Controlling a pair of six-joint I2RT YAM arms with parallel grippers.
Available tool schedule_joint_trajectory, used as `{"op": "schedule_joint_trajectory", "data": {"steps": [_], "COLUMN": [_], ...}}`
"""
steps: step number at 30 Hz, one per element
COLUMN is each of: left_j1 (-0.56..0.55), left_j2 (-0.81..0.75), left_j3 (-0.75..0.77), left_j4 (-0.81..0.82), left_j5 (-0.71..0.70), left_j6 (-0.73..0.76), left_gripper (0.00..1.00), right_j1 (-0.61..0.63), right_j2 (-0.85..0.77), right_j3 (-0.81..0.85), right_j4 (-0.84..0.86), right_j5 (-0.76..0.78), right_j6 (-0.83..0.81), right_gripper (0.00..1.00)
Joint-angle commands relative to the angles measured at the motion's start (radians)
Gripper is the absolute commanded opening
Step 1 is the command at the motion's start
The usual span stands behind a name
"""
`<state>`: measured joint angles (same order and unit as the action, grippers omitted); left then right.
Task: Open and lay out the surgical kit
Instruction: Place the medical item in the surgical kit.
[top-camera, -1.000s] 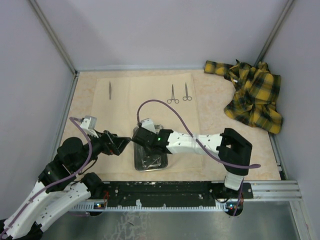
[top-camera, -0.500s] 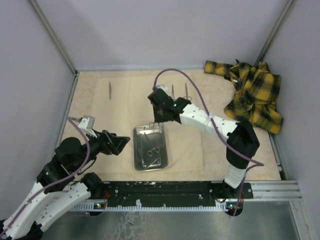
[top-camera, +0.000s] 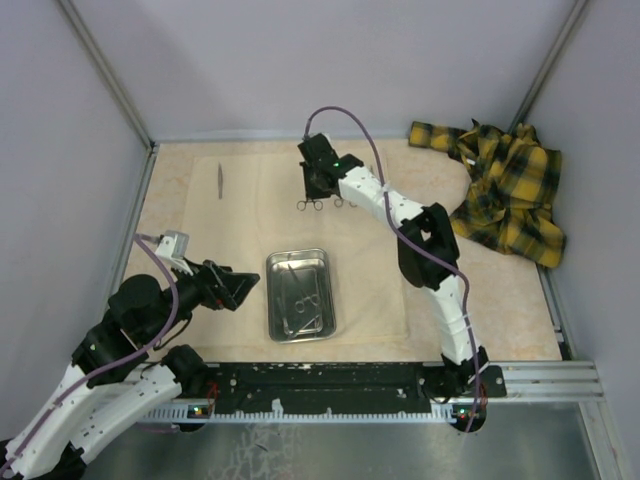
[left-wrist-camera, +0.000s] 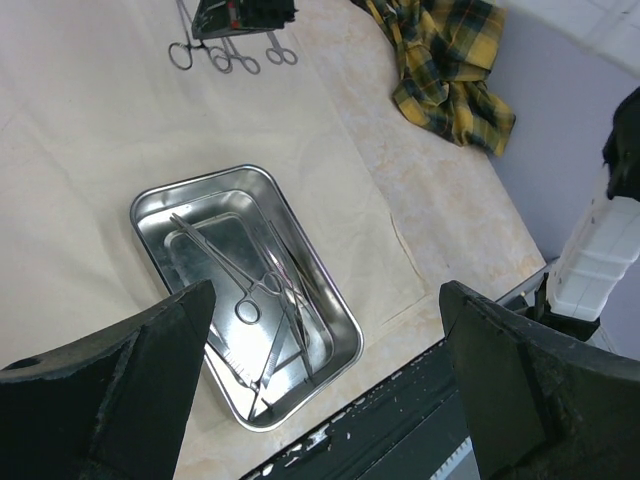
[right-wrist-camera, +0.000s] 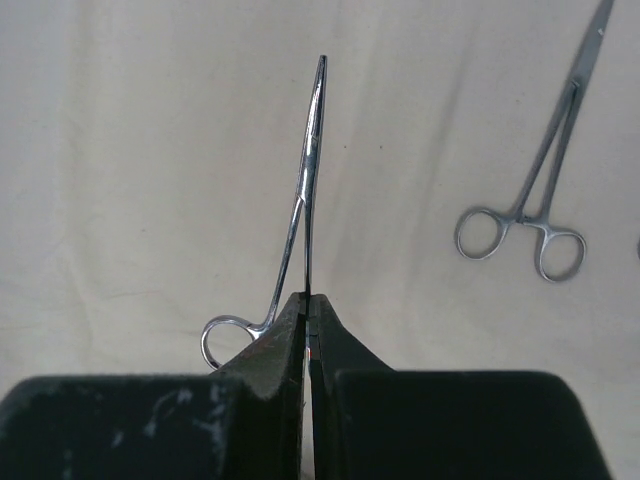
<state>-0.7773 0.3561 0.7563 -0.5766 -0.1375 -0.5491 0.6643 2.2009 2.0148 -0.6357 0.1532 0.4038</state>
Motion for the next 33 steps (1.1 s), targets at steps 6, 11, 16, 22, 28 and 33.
{"op": "schedule_joint_trajectory", "data": {"steps": [6,11,16,22,28,33], "left_j1": [-0.004,-0.004,-0.003,-0.003,-0.003,-0.004], "left_j2": [0.004,0.016,0.03,0.051,0.051,0.057], "left_j3": [0.005,-0.001,-0.013,-0.003,-0.007,-0.01], "left_j4": [0.022,0.03,0.042,0.033,0.039,0.052], "left_j5": [0.022,0.018,0.022,0.027,0.022,0.024], "left_j6": [-0.008,-0.002,0.0,0.004,0.009,0.009], "left_gripper": [0.99,0.99,0.99,0.99,0.99,0.99], "right_j1": [-0.03,-0.04,-0.05,-0.061,-0.065,-0.069], "right_j2": [0.191,0.249,0.281,0.307,0.357,0.361], "right_j3": [0.208,0.25,0.279,0.284,0.356,0.355], "right_j4": [0.022,0.02,0.018,0.041,0.017,0.019], "right_j5": [-0.033,-0.029,-0.036,-0.062,-0.081,-0.088], "right_j6": [-0.074,-0.082,-0.074,-0.064,-0.055,-0.04], "right_gripper": [0.0,0.0,0.0,0.0,0.0,0.0]}}
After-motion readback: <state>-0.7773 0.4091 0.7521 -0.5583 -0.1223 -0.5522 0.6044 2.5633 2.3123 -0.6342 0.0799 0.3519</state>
